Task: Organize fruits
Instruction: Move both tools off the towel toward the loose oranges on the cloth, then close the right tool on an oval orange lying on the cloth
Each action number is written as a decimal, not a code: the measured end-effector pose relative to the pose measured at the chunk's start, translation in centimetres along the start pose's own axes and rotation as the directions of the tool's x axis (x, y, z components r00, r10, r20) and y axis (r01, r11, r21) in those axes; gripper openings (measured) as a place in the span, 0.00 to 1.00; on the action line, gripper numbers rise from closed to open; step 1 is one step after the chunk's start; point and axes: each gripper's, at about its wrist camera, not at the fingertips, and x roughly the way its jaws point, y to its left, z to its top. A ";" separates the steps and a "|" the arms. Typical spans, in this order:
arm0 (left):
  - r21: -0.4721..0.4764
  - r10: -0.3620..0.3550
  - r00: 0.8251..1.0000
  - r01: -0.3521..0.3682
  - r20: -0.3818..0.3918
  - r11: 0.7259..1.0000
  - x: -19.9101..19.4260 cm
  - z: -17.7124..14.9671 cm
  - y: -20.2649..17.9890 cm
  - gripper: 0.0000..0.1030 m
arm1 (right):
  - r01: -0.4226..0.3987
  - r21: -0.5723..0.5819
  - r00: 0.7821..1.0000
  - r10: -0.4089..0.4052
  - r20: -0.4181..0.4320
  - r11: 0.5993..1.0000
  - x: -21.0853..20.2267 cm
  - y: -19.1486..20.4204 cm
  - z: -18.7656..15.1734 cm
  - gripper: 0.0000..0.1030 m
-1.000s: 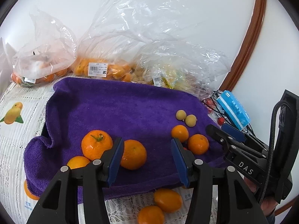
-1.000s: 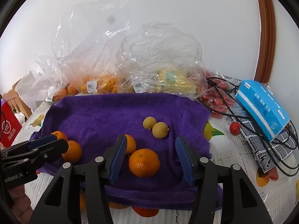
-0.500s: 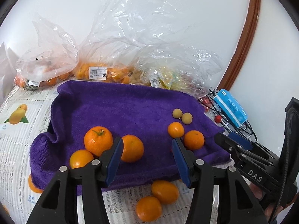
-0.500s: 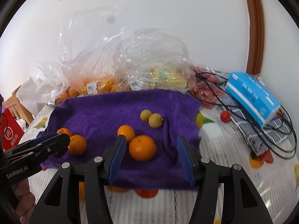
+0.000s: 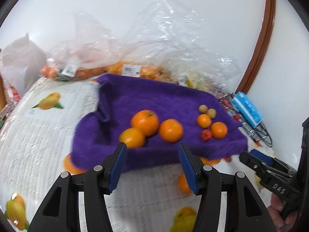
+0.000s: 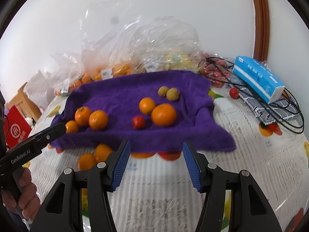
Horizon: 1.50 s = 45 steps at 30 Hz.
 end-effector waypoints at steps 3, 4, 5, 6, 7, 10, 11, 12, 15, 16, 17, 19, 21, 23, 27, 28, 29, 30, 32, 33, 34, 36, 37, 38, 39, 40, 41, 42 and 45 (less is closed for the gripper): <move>-0.009 0.014 1.000 -0.014 0.006 1.000 -1.0 -0.5 1.1 0.52 | -0.028 -0.012 0.999 0.027 -0.016 1.000 -0.1 1.1 -0.6 0.55; -0.011 0.022 1.000 -0.022 0.009 1.000 -1.2 -0.6 1.4 0.52 | -0.033 -0.024 0.999 0.032 -0.019 0.999 -0.1 1.6 -0.7 0.55; -0.012 0.037 0.999 -0.037 0.013 0.999 -1.5 -0.9 1.8 0.52 | -0.034 -0.033 0.999 0.033 -0.021 0.999 0.0 2.0 -0.8 0.55; -0.014 0.056 0.998 -0.056 0.008 0.998 -1.6 -1.2 2.3 0.52 | -0.038 -0.044 0.999 0.037 -0.024 0.998 0.1 2.7 -0.8 0.55; -0.017 0.070 0.998 -0.070 -0.002 0.997 -1.5 -1.4 2.6 0.52 | -0.046 -0.051 0.999 0.045 -0.029 0.998 0.2 3.1 -0.9 0.54; -0.051 0.072 0.997 -0.073 -0.015 0.996 -1.8 -1.6 3.9 0.52 | -0.079 -0.072 0.996 0.077 -0.040 0.994 0.6 4.5 -0.9 0.46; -0.060 0.075 0.997 -0.075 -0.013 0.995 -1.9 -1.7 4.2 0.52 | -0.081 -0.077 0.996 0.078 -0.040 0.994 0.8 4.9 -0.9 0.43; -0.068 0.078 0.997 -0.079 -0.014 0.995 -2.0 -1.7 4.5 0.52 | -0.082 -0.084 0.996 0.078 -0.043 0.993 1.0 5.3 -0.9 0.42; -0.100 0.059 0.998 -0.061 -0.021 0.993 -1.9 -1.5 5.1 0.52 | -0.097 -0.086 0.994 0.092 -0.059 0.992 1.7 6.1 -0.8 0.37; -0.103 0.057 0.998 -0.059 -0.018 0.993 -2.0 -1.5 5.1 0.52 | -0.102 -0.088 0.993 0.096 -0.065 0.991 2.0 6.5 -0.8 0.35; -0.106 0.058 0.998 -0.059 -0.013 0.993 -2.1 -1.5 5.2 0.52 | -0.105 -0.093 0.993 0.099 -0.067 0.990 2.1 6.7 -0.8 0.33; -0.109 0.056 0.998 -0.057 -0.009 0.992 -2.2 -1.6 5.2 0.52 | -0.093 -0.104 0.993 0.085 -0.077 0.990 2.8 7.1 -0.7 0.29; -0.113 0.048 0.999 -0.049 -0.013 0.992 -2.1 -1.5 5.2 0.52 | -0.091 -0.099 0.992 0.082 -0.092 0.991 3.4 7.1 -0.7 0.26; -0.116 0.040 0.999 -0.041 -0.012 0.992 -2.2 -1.5 5.2 0.52 | -0.092 -0.095 0.992 0.082 -0.101 0.991 3.7 7.0 -0.8 0.26; -0.119 0.032 0.999 -0.033 -0.009 0.992 -2.2 -1.5 5.2 0.52 | -0.085 -0.127 0.993 0.073 -0.096 0.988 3.5 7.3 -1.4 0.27; -0.121 0.027 1.000 -0.028 -0.011 0.992 -2.2 -1.5 5.2 0.52 | -0.081 -0.135 0.993 0.068 -0.100 0.987 3.5 7.4 -1.5 0.28; -0.123 0.018 1.000 -0.019 -0.012 0.992 -2.2 -1.4 5.2 0.52 | -0.079 -0.142 0.992 0.065 -0.107 0.987 3.6 7.5 -1.5 0.29; -0.122 0.014 1.000 -0.015 -0.011 0.992 -2.2 -1.5 5.2 0.52 | -0.079 -0.149 0.992 0.062 -0.114 0.986 3.8 7.5 -1.5 0.30; -0.117 0.022 1.000 -0.023 -0.006 0.993 -2.3 -1.5 5.1 0.52 | -0.075 -0.158 0.990 0.055 -0.128 0.985 4.3 7.6 -1.4 0.33; -0.116 0.024 1.000 -0.025 -0.008 0.993 -2.3 -1.5 5.1 0.52 | -0.071 -0.154 0.990 0.051 -0.134 0.986 4.6 7.6 -1.4 0.33; -0.118 0.021 1.000 -0.022 -0.010 0.993 -2.2 -1.4 5.1 0.52 | -0.072 -0.148 0.989 0.051 -0.138 0.986 4.8 7.6 -1.4 0.33; -0.122 0.014 1.000 -0.015 -0.013 0.992 -2.2 -1.4 5.2 0.52 | -0.079 -0.139 0.987 0.058 -0.149 0.987 5.2 7.6 -1.4 0.33; -0.121 0.015 1.000 -0.017 -0.012 0.993 -2.2 -1.5 5.2 0.52 | -0.079 -0.141 0.987 0.058 -0.147 0.987 5.4 7.6 -1.4 0.33; -0.120 0.018 1.000 -0.019 -0.013 0.993 -2.2 -1.5 5.2 0.52 | -0.078 -0.144 0.988 0.057 -0.146 0.987 5.4 7.7 -1.4 0.33; -0.119 0.018 1.000 -0.020 -0.015 0.993 -2.1 -1.5 5.2 0.52 | -0.077 -0.146 0.988 0.055 -0.145 0.986 5.6 7.8 -1.5 0.33; -0.119 0.018 1.000 -0.020 -0.019 0.993 -2.0 -1.5 5.1 0.52 | -0.076 -0.148 0.988 0.055 -0.147 0.986 5.7 7.9 -1.6 0.33; -0.119 0.017 1.000 -0.020 -0.023 0.993 -1.9 -1.5 5.1 0.52 | -0.077 -0.150 0.987 0.054 -0.152 0.986 5.8 7.9 -1.6 0.33; -0.118 0.017 0.999 -0.020 -0.027 0.993 -1.8 -1.5 5.1 0.52 | -0.075 -0.152 0.987 0.052 -0.151 0.986 5.9 8.0 -1.6 0.33; -0.107 0.029 0.999 -0.033 -0.031 0.994 -1.7 -1.6 4.9 0.52 | -0.077 -0.152 0.988 0.055 -0.145 0.985 6.1 8.0 -1.5 0.33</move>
